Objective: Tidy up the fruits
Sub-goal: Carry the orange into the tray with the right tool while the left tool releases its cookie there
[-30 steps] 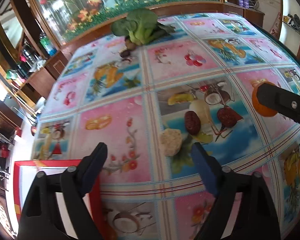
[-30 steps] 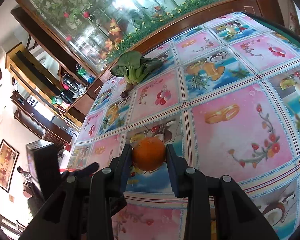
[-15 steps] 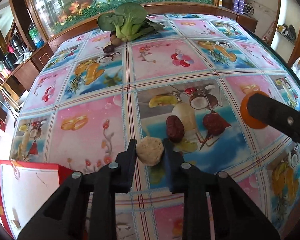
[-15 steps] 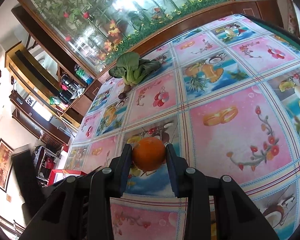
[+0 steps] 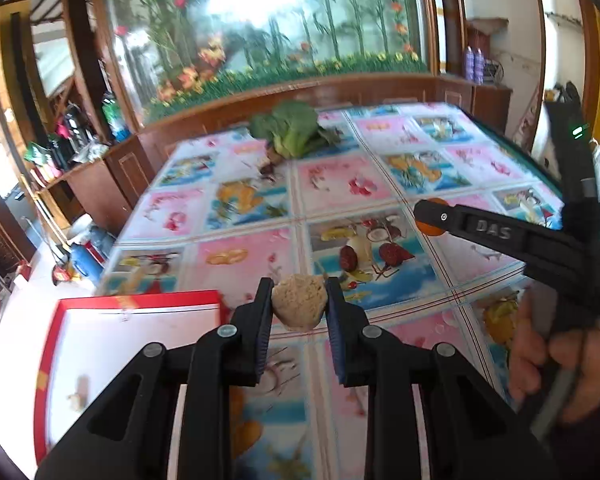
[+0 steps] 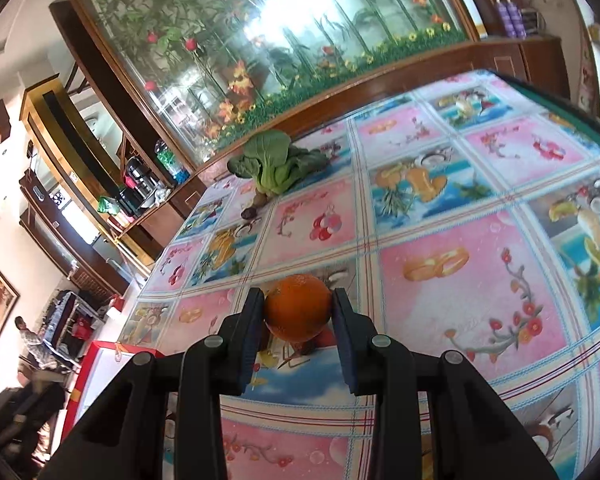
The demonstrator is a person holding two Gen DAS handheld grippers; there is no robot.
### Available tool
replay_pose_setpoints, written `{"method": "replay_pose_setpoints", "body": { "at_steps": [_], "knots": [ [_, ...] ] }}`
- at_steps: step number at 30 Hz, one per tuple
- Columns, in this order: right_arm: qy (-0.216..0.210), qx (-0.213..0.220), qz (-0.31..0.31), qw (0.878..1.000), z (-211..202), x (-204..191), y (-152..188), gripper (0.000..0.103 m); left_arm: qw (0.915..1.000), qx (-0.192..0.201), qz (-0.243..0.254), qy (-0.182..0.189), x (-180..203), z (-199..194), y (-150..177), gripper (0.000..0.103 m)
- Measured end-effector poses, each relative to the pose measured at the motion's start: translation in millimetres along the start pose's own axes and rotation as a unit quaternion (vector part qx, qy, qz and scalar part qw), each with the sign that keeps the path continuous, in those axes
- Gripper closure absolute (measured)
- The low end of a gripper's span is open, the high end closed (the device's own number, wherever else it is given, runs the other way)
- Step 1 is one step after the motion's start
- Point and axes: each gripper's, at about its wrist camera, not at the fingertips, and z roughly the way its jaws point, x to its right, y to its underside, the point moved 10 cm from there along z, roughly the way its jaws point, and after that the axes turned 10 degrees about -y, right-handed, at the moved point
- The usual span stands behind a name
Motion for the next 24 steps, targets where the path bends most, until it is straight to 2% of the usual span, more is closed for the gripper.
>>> {"method": "replay_pose_setpoints", "body": {
  "at_steps": [5, 13, 18, 24],
  "knots": [
    [0.022, 0.012, -0.023, 0.999, -3.2, -1.8, 1.4, 0.07, 0.9989, 0.035, -0.029, -0.014, -33.0, -39.2, 2.0, 0.076],
    [0.034, 0.02, -0.041, 0.998, -12.1, -14.6, 11.2, 0.07, 0.9954, 0.066, -0.059, -0.037, -79.5, -70.3, 8.1, 0.076],
    [0.013, 0.026, -0.049, 0.998, -25.5, -41.5, 26.8, 0.07, 0.9934, 0.071, -0.077, -0.047, -103.2, -73.9, 16.7, 0.076],
    [-0.044, -0.015, -0.084, 0.995, -14.2, -106.6, 56.9, 0.07, 0.9918, 0.064, -0.094, -0.06, -130.1, -70.3, 34.1, 0.076]
  ]
}}
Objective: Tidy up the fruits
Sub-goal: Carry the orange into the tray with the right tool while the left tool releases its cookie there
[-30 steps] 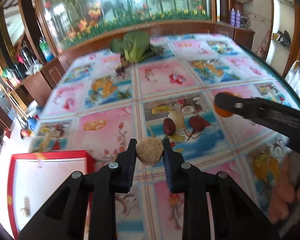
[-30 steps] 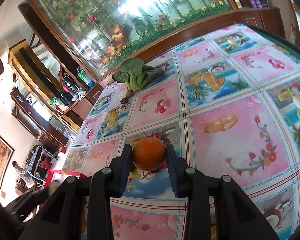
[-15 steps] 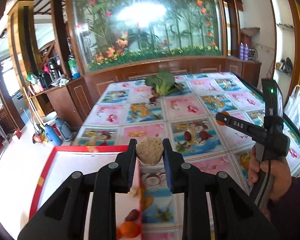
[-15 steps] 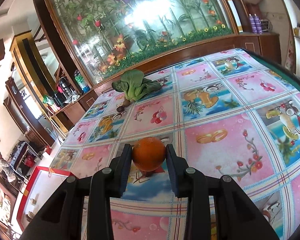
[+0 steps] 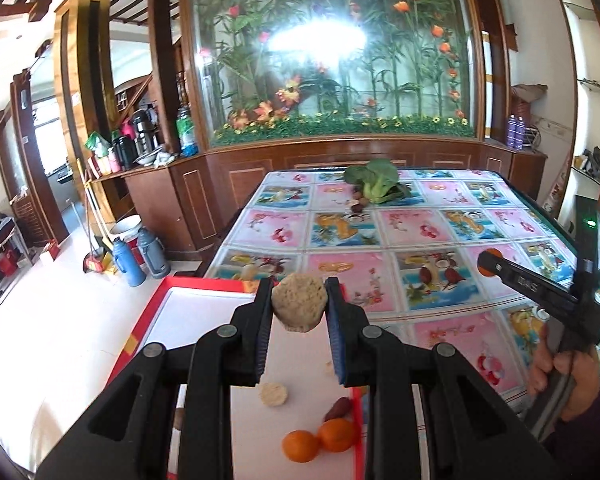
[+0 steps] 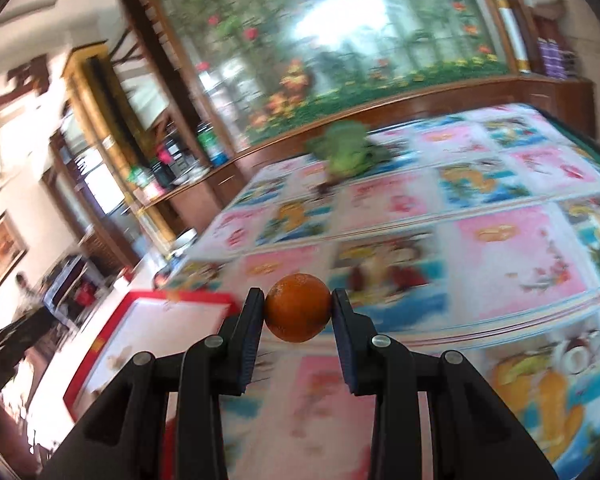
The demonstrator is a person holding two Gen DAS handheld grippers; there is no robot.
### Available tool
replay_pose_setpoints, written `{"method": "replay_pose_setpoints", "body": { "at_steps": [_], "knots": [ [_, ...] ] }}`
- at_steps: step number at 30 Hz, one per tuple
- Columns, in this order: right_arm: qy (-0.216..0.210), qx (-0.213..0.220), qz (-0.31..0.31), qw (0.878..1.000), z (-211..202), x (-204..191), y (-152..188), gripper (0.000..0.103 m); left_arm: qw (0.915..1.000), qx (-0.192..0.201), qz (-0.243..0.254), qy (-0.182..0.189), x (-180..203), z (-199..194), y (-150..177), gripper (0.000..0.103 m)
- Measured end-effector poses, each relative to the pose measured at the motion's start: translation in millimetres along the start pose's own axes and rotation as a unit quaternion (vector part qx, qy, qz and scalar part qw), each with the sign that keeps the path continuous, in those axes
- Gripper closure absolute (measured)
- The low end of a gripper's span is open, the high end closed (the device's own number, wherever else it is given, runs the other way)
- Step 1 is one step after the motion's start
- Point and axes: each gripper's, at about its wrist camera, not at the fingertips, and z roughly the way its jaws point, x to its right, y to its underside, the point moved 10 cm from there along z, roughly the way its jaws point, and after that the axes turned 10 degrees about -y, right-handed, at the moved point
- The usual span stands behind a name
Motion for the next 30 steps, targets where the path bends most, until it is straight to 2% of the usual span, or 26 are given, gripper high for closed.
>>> {"method": "replay_pose_setpoints", "body": {
  "at_steps": [4, 11, 19, 23, 27, 30],
  "knots": [
    [-0.049, -0.025, -0.031, 0.998, 16.3, -53.2, 9.2, 0.07, 0.9998, -0.012, -0.013, -0.009, -18.0, 7.7, 10.7, 0.076],
    [-0.089, -0.085, -0.08, 0.989, 50.1, -112.8, 41.8, 0.07, 0.9983, -0.033, -0.031, -0.037, -59.5, 21.7, 34.3, 0.076],
    [-0.111, -0.156, -0.092, 0.977, 89.1, -142.0, 86.1, 0.07, 0.9902, -0.086, -0.056, -0.095, -125.9, 50.7, 78.9, 0.076],
    [-0.141, -0.19, -0.091, 0.967, 96.3, -162.4, 100.1, 0.07, 0.9856, -0.104, -0.064, -0.117, -149.5, 60.2, 97.5, 0.076],
    [-0.154, -0.225, -0.113, 0.956, 97.6, -182.1, 125.3, 0.07, 0.9805, -0.124, -0.072, -0.135, -165.8, 71.1, 111.9, 0.076],
    [-0.151, -0.238, -0.127, 0.951, 100.3, -184.4, 137.9, 0.07, 0.9795, -0.134, -0.071, -0.133, -166.3, 77.2, 118.5, 0.076]
  ]
}}
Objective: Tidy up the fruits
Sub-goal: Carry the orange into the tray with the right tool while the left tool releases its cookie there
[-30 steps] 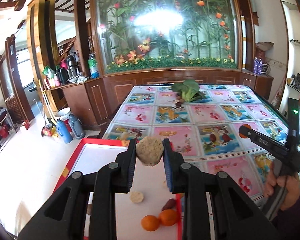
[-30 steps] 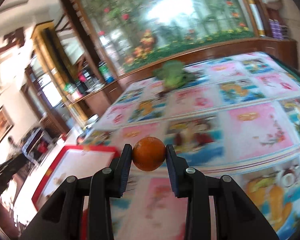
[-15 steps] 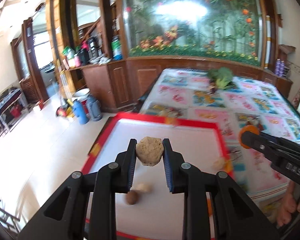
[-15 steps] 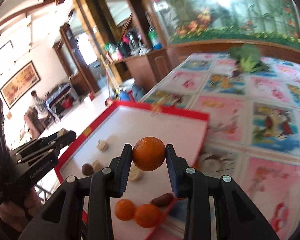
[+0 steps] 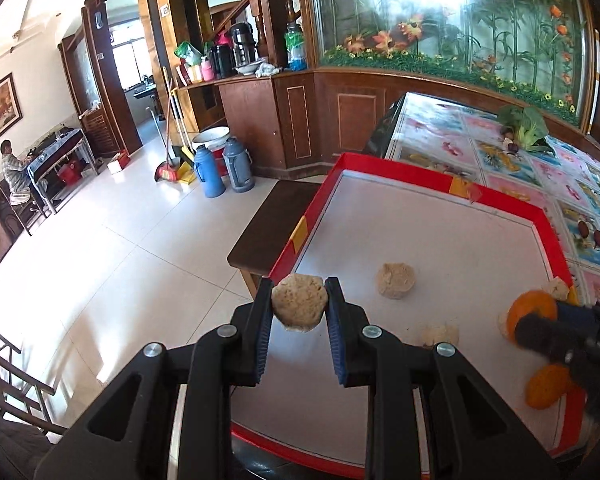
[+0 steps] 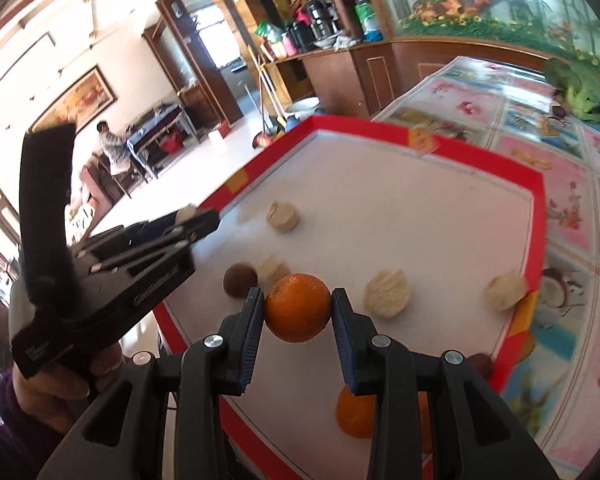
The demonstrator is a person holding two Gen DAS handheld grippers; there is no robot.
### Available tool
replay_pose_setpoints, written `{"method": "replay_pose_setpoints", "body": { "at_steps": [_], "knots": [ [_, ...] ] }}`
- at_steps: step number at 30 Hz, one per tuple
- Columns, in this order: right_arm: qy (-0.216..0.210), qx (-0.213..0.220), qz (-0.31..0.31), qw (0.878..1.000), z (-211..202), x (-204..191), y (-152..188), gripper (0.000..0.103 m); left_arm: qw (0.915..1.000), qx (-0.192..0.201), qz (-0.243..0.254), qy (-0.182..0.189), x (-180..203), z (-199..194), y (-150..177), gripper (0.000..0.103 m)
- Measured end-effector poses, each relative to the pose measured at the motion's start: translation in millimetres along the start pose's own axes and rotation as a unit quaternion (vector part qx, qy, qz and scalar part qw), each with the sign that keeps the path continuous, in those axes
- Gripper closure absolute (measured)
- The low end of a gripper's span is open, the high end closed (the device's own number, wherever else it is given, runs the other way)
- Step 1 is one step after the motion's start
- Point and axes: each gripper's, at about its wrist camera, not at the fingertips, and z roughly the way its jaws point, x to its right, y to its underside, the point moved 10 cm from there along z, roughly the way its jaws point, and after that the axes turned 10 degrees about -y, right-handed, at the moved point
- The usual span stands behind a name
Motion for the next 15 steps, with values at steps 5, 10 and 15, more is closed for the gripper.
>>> {"method": "replay_pose_setpoints", "body": {
  "at_steps": [5, 10, 15],
  "knots": [
    [0.025, -0.009, -0.018, 0.999, 6.7, -0.2, 5.2, 0.07, 0.9998, -0.012, 0.013, 0.001, 5.5, 7.8, 7.5, 0.076],
    [0.029, -0.012, -0.027, 0.999, 5.2, -0.8, 7.3, 0.069, 0.9993, -0.032, 0.016, -0.008, 8.0, 17.7, 13.0, 0.076],
    [0.028, -0.015, -0.044, 0.999, 4.2, -3.2, 8.6, 0.061, 0.9988, -0.035, 0.027, -0.02, 12.0, 19.6, 14.6, 0.053]
  ]
}}
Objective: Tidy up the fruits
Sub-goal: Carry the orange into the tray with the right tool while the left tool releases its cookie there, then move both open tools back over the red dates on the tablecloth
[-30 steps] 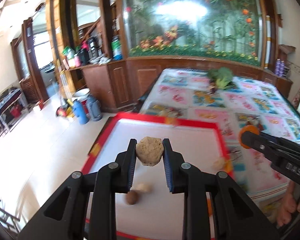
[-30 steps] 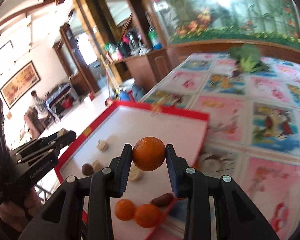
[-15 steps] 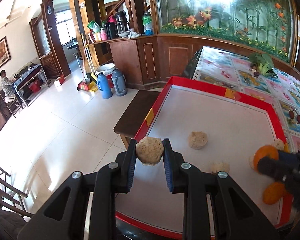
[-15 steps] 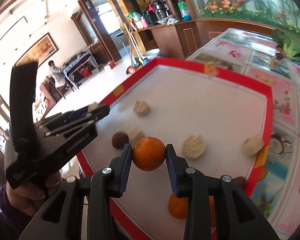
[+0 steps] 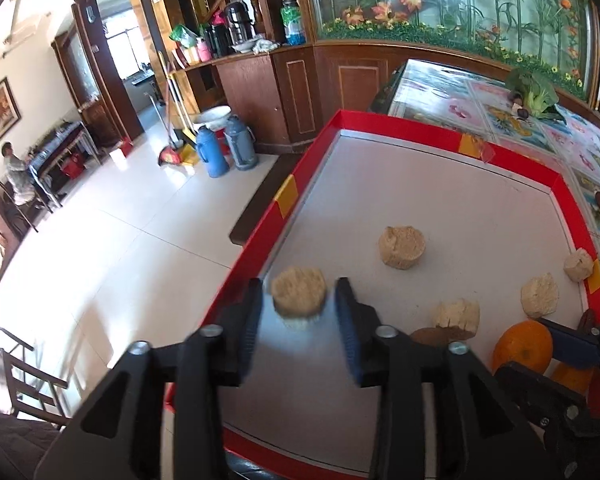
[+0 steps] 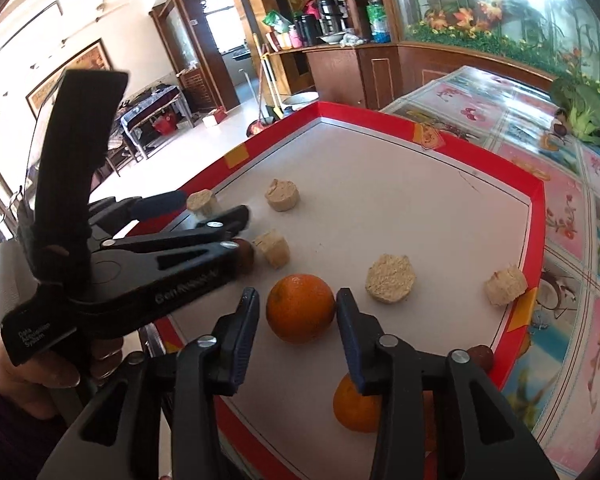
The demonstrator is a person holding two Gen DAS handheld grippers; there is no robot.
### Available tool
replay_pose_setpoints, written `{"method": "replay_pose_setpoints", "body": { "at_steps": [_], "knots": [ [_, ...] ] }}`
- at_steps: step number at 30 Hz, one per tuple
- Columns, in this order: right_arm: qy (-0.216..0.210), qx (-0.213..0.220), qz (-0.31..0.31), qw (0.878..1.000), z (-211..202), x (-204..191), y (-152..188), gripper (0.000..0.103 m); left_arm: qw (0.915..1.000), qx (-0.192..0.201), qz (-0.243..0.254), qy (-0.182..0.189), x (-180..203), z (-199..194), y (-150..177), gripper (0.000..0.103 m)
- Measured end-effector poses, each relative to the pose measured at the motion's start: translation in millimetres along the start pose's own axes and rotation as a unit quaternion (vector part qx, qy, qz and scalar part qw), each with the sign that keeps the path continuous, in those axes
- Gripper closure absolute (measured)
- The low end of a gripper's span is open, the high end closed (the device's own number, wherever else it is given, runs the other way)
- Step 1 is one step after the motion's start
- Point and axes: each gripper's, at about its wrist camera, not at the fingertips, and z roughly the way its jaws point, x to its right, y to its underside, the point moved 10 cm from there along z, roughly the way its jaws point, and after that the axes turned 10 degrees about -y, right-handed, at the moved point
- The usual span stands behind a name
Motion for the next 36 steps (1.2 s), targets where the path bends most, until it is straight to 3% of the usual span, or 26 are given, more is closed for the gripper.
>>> {"method": "replay_pose_setpoints", "body": {
  "at_steps": [3, 5, 14, 20, 29, 36],
  "knots": [
    [0.007, 0.003, -0.014, 1.0, -4.6, -1.3, 1.6, 0.052, 0.9999, 0.001, 0.007, 0.01, 6.4, -3.7, -0.5, 0.034],
    [0.011, 0.015, -0.024, 1.0, -13.5, -0.5, 1.0, 0.048, 0.9998, 0.013, 0.016, -0.001, 7.9, -9.0, -2.4, 0.03],
    [0.027, 0.105, 0.003, 0.994, -80.4, 33.4, -14.7, 0.045, 0.9977, 0.064, 0.012, -0.02, 0.3, -44.9, -24.2, 0.027],
    [0.043, 0.152, 0.055, 0.986, -121.6, 70.3, -19.5, 0.044, 0.9945, 0.102, 0.018, -0.018, 10.2, -76.7, -40.0, 0.017],
    [0.062, 0.198, 0.102, 0.973, -166.8, 109.5, -15.5, 0.044, 0.9885, 0.146, 0.036, -0.01, 39.6, -119.2, -53.1, 0.004],
    [0.074, 0.221, 0.126, 0.964, -191.6, 134.4, -7.4, 0.044, 0.9841, 0.164, 0.068, 0.009, 79.2, -141.7, -58.2, 0.004]
  ]
}}
